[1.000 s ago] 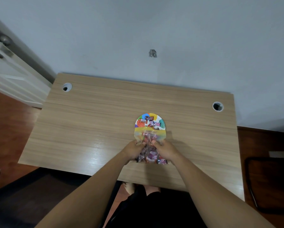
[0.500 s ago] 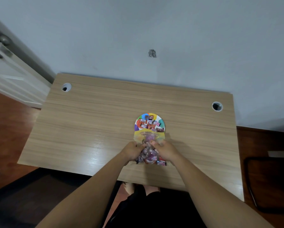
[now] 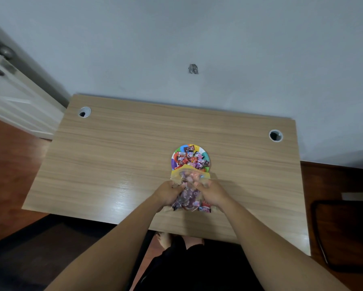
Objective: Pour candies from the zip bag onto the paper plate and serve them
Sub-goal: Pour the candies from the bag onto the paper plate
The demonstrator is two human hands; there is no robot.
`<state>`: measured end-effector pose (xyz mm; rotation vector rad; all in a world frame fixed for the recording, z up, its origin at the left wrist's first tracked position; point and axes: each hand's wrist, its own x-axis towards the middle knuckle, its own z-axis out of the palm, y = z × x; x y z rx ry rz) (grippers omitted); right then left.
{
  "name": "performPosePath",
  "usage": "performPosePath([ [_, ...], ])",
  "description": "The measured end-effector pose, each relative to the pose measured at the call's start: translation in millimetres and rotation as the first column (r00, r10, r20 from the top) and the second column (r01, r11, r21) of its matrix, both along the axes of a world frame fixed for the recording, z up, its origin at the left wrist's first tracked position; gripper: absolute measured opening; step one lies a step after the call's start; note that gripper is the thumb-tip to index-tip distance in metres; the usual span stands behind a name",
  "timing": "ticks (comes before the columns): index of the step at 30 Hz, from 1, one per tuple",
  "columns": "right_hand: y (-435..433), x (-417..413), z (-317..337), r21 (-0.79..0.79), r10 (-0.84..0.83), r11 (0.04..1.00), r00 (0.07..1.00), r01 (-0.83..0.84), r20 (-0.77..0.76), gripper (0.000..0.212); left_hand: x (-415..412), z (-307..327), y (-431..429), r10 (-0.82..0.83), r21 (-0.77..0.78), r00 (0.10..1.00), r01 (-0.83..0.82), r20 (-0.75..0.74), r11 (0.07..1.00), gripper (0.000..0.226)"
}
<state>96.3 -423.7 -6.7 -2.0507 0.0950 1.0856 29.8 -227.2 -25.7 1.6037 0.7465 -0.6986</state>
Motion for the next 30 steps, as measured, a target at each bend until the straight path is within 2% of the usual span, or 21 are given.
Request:
performPosePath([
  [1,-0.3,-0.1,-0.2,0.004,0.0,1.0,1.0,0.0,-0.001,0.027,-0.5,0.7,0.0,0.0,0.001,1.0,0.0,0.001,1.0,0.036],
  [10,-3.8,-3.7,-0.9,0.005,-0.001,1.0,1.0,0.001,0.014,0.04,-4.2,5.3,-1.3,0.022,-0.013,1.0,-0.022,0.017,1.0,0.033],
  [18,-9.7,-5.5,-1.5,0.021,-0.044,0.999,0.999,0.044,0.029,0.036,-5.7,6.6,-4.5,0.117,0.001,0.991,-0.118,0.059,0.993,0.038],
  [22,-11.8,-4.5,-2.7,-0.014,-0.055,0.998,0.998,0.055,0.02,0.049,-5.9,10.4,-8.1,0.15,-0.067,0.986,-0.146,0.066,0.987,0.035],
  [27,-11.4,-4.4,9.4,-0.001,-0.043,0.999,0.999,0.043,0.002,0.029,-9.6,8.2,-6.2,0.151,-0.114,0.988,-0.146,0.035,0.983,0.04],
  [30,-10.4,-7.1,3.3,0.014,-0.045,0.999,0.999,0.045,-0.001,0.039,-11.1,9.0,-6.3,0.165,-0.106,0.986,-0.163,0.015,0.981,0.035],
])
